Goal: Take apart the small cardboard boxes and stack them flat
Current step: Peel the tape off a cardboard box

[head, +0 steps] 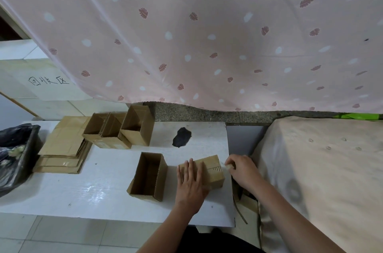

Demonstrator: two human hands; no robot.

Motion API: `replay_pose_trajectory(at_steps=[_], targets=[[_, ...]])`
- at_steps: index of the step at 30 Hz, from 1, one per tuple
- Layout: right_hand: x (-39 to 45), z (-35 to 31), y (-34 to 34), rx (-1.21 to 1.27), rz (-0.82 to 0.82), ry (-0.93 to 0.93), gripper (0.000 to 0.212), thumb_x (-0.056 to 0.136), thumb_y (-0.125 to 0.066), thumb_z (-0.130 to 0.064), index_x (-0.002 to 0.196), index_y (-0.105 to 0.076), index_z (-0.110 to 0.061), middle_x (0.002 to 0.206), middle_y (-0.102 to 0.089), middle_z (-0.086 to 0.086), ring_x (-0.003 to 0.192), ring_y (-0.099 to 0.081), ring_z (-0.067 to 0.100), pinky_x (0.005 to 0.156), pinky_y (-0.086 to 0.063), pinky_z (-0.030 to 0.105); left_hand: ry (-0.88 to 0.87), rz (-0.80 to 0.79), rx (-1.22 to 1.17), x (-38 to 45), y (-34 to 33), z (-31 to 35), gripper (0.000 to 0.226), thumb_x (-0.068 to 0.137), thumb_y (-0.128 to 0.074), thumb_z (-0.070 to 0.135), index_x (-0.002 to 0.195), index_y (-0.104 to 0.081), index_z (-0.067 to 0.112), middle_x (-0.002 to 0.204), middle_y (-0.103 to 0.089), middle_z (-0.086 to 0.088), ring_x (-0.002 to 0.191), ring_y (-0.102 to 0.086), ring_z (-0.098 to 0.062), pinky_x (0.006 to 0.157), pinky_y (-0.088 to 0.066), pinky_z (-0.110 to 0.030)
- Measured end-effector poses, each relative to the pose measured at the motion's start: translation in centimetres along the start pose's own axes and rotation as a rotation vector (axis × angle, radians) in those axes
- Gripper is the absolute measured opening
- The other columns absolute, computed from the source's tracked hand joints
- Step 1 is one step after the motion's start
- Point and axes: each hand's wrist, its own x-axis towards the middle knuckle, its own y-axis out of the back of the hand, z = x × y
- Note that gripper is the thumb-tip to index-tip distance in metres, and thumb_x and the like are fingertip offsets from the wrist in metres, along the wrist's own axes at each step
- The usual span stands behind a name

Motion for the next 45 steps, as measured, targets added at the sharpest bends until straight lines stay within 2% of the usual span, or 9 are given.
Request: replay_pose_trajectory(at_steps=[5,11,21,25,28,31,34,38,45], targets=[[-0.3,-1.5,0.7,0.145,-0.043,0.046,0.025,0.077,-0.082,-0.015,0.076,-0.064,-0.031,0.081,-0.065,-0.012,0.076,-0.061,0.003,0.059,-0.043,0.008,-0.034,0.007,0.007,1.3,1.7,1.7,0.105,0.093,-0.059,0.042,0.155,0.022,0.020,0.165,0.014,-0.017,0.152,0.014,-0.038,0.117,0.015,-0.063],[-0.8,-3.2,1.4,0.283,0.056,0.074,0.027,0.067,-0.090,-0.027,0.076,-0.066,-0.022,0.067,-0.058,-0.013,0.067,-0.053,-0.004,0.060,-0.040,0.008,-0.027,0.098,-0.281,2.7,3.4,1.5,0.111,0.070,-0.076,0.043,0.156,-0.009,0.020,0.146,-0.034,-0.003,0.132,-0.040,-0.029,0.106,-0.037,-0.044],[-1.7,-4.5,-1.3,0.387,0.193,0.121,0.036,0.065,-0.090,-0.012,0.068,-0.054,-0.010,0.084,-0.062,-0.003,0.079,-0.060,0.017,0.071,-0.051,0.028,-0.015,0.146,-0.743,1.3,2.7,1.2,0.100,0.062,-0.085,0.028,0.143,-0.028,0.015,0.132,-0.044,-0.002,0.110,-0.054,-0.023,0.088,-0.052,-0.041],[-1.5,-3.6,-1.1,0.418,0.278,0.080,0.037,0.071,-0.088,-0.015,0.068,-0.052,-0.007,0.074,-0.062,-0.001,0.066,-0.054,0.009,0.061,-0.041,0.011,0.076,0.113,-0.828,0.5,1.2,0.0,0.089,0.064,-0.085,0.019,0.132,-0.028,0.019,0.117,-0.049,0.002,0.097,-0.056,-0.018,0.064,-0.047,-0.022],[-1.4,-3.6,-0.7,0.384,0.208,0.069,0.033,0.072,-0.087,-0.020,0.077,-0.055,-0.019,0.070,-0.056,-0.002,0.059,-0.045,0.004,0.057,-0.039,0.012,0.091,0.094,-0.841,0.2,0.4,-1.0,0.094,0.066,-0.085,0.015,0.139,-0.025,0.018,0.121,-0.053,-0.002,0.104,-0.058,-0.021,0.072,-0.053,-0.029],[-1.3,-4.0,-0.9,0.375,0.073,0.072,0.041,0.074,-0.086,-0.020,0.108,-0.069,-0.034,0.082,-0.058,-0.006,0.075,-0.055,0.008,0.068,-0.041,0.006,0.111,0.076,-0.804,0.1,0.5,-1.1,0.102,0.070,-0.083,0.011,0.149,-0.018,0.013,0.136,-0.048,-0.009,0.116,-0.055,-0.026,0.088,-0.054,-0.037],[-0.9,-3.9,-1.1,0.300,0.027,0.065,0.023,0.071,-0.088,-0.028,0.092,-0.078,-0.025,0.093,-0.060,-0.013,0.085,-0.058,0.008,0.071,-0.038,0.003,0.121,0.055,-0.747,0.0,0.5,-1.2,0.104,0.080,-0.077,0.007,0.156,-0.007,0.010,0.156,-0.027,-0.014,0.129,-0.048,-0.030,0.097,-0.048,-0.035],[-1.0,-3.4,-1.9,0.244,-0.072,0.028,0.034,0.082,-0.077,-0.023,0.116,-0.072,-0.016,0.126,-0.049,-0.010,0.107,-0.056,0.006,0.091,-0.043,0.012,0.082,0.060,-0.599,-0.2,0.2,-1.0,0.101,0.088,-0.067,0.015,0.158,0.006,0.015,0.164,0.013,-0.012,0.152,-0.008,-0.036,0.120,-0.027,-0.047],[-1.1,-4.5,-2.4,0.156,-0.091,0.006,0.012,0.080,-0.064,-0.012,0.087,-0.054,-0.012,0.085,-0.062,0.004,0.077,-0.059,0.023,0.068,-0.050,0.034,-0.027,0.063,-0.219,0.8,-0.6,0.2,0.097,0.088,-0.009,0.075,0.153,0.024,0.011,0.159,0.033,-0.004,0.148,0.031,-0.022,0.122,0.017,-0.035]])
